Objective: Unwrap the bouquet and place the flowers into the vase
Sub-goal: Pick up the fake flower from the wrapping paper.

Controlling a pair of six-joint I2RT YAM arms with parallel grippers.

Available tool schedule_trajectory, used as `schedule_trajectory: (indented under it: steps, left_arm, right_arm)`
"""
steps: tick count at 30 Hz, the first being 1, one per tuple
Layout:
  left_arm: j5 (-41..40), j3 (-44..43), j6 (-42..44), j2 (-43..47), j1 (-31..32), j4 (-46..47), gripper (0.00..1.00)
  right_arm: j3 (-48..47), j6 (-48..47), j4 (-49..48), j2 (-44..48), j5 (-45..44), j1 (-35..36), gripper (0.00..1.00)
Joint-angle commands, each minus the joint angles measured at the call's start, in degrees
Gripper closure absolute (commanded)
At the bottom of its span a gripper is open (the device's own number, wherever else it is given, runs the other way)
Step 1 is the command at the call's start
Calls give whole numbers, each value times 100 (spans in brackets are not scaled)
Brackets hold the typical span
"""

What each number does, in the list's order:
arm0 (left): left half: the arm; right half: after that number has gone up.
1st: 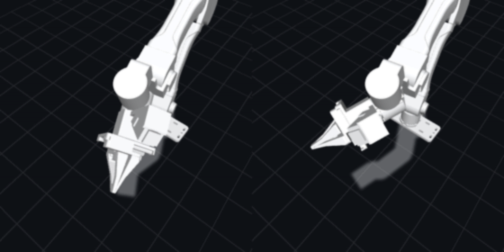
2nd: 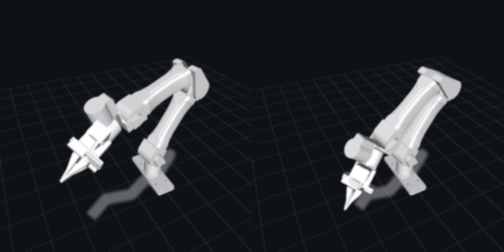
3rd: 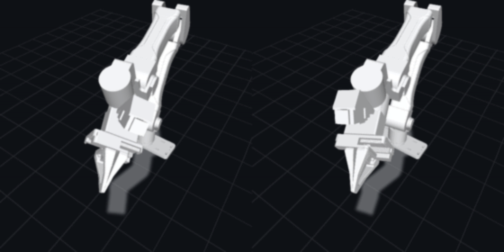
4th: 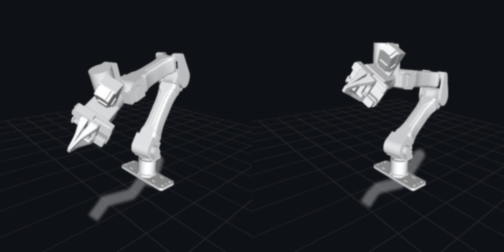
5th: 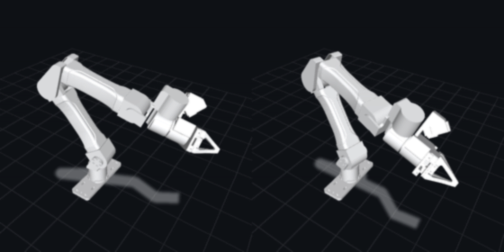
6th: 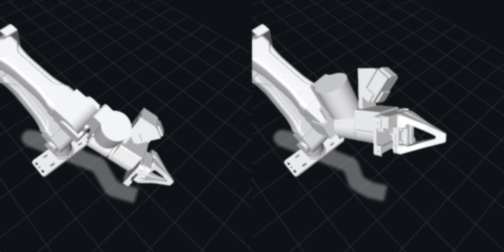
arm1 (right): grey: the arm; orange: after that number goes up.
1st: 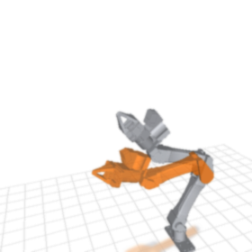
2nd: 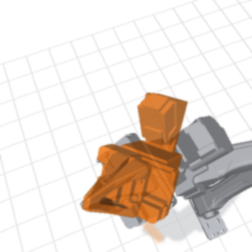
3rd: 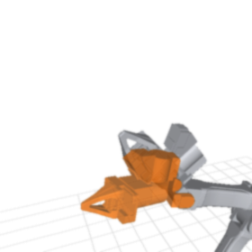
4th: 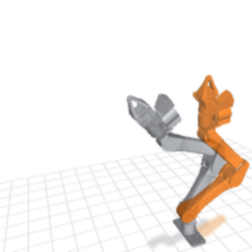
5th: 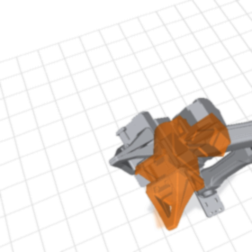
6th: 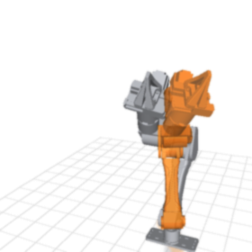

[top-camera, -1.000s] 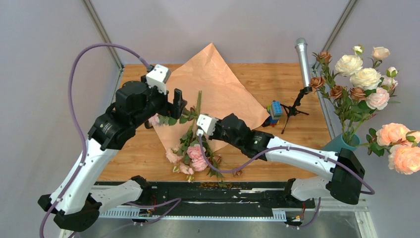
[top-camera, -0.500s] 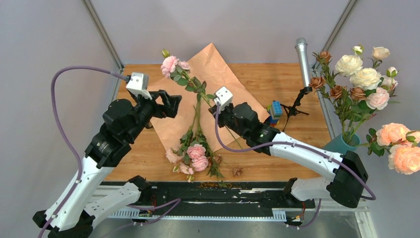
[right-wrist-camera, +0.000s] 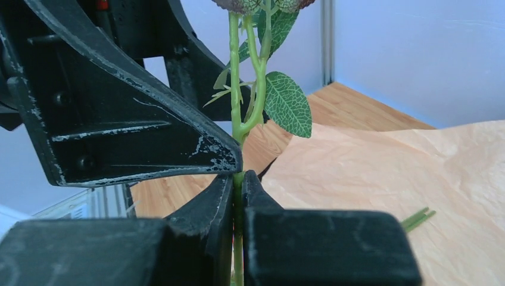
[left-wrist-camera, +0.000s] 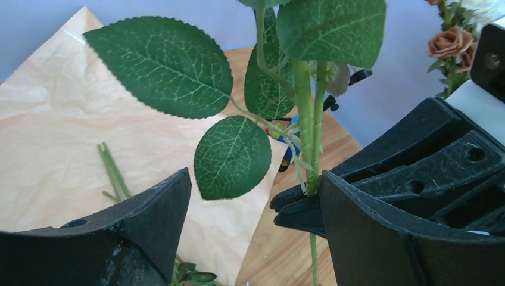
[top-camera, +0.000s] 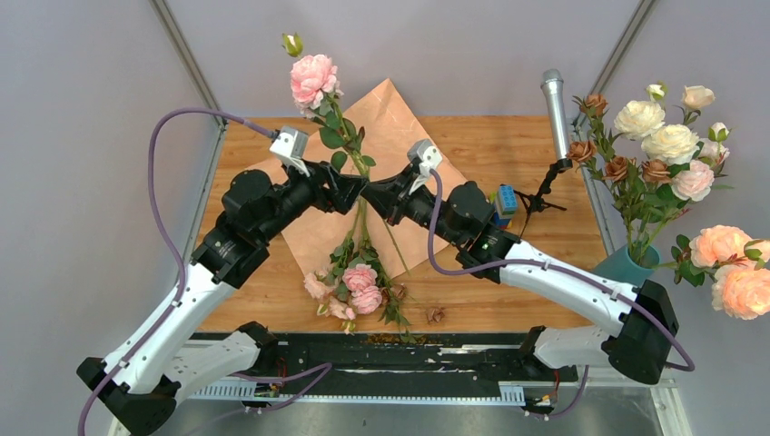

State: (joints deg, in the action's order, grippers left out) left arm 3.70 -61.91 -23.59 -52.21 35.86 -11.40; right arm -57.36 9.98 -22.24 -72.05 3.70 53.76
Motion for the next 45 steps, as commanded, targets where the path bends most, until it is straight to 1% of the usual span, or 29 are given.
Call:
schedule_trajectory:
  steps: [1, 4, 8, 10, 12, 13, 15, 16, 20, 21, 23, 24, 25, 26, 29, 32, 38, 41, 45]
  left_arm:
    - [448, 212, -396, 118, -10, 955, 20]
    - [513, 235, -519, 37, -15, 1002, 34]
    - [526, 244, -584, 31, -13, 1090, 48]
    - [541, 266, -617, 35, -10, 1107, 58]
    - [553, 293, -634, 48, -11, 1105, 73]
    - [548, 300, -637, 59, -17, 1107, 81]
    - [459, 294, -602, 105, -16, 1007, 95]
    - [403, 286, -564, 136, -17, 933, 100]
    - [309, 277, -329, 268, -17, 784, 100]
    - [299, 269, -277, 279, -11, 746, 100]
    - [310, 267, -184, 285, -17, 687, 100]
    - [353, 278, -147, 270, -17, 677, 100]
    - [444, 295, -105, 237, -10, 685, 100]
    - [610, 316, -50, 200, -14, 712, 100]
    - [1445, 394, 62, 50, -6, 911, 100]
    - [1858, 512, -43, -54, 1, 1107, 100]
    - [1945, 759, -268, -197, 117, 1597, 100]
    - [2068, 777, -327, -315, 208, 1716, 100]
    - [2146, 790, -345, -378, 313, 1799, 100]
  right_arm:
    - [-336, 274, -460, -121, 520, 18, 100]
    - [-371, 242, -420, -175, 668, 13, 100]
    - [-383, 249, -353, -204, 719, 20, 100]
    - [-394, 230, -319, -213, 700, 16, 100]
    - [-440, 166, -211, -219, 659, 15, 100]
    - [-482, 91, -101, -221, 613, 17, 97]
    - [-551, -100, 208, -186, 360, 16, 76]
    - [-537, -199, 336, -153, 198, 13, 64]
    - [-354, -892, 713, 122, -163, 12, 33]
    - [-295, -961, 782, 209, -264, 15, 27]
    - [-171, -1204, 870, 404, -807, 8, 17]
    - [-123, -1224, 901, 537, -1005, -15, 10]
    - [-104, -1178, 942, 621, -1043, -78, 7]
    - [-117, -1085, 1005, 697, -897, -198, 6]
    - [-232, -523, 1122, 810, 106, -744, 5]
    - [-546, 8, 1222, 787, 875, -1049, 5]
    - [-1097, 658, 1189, 497, 1845, -1095, 5]
    - [-1264, 880, 1171, 287, 2115, -1100, 8]
    - [-1360, 890, 1221, 86, 2262, -1089, 11]
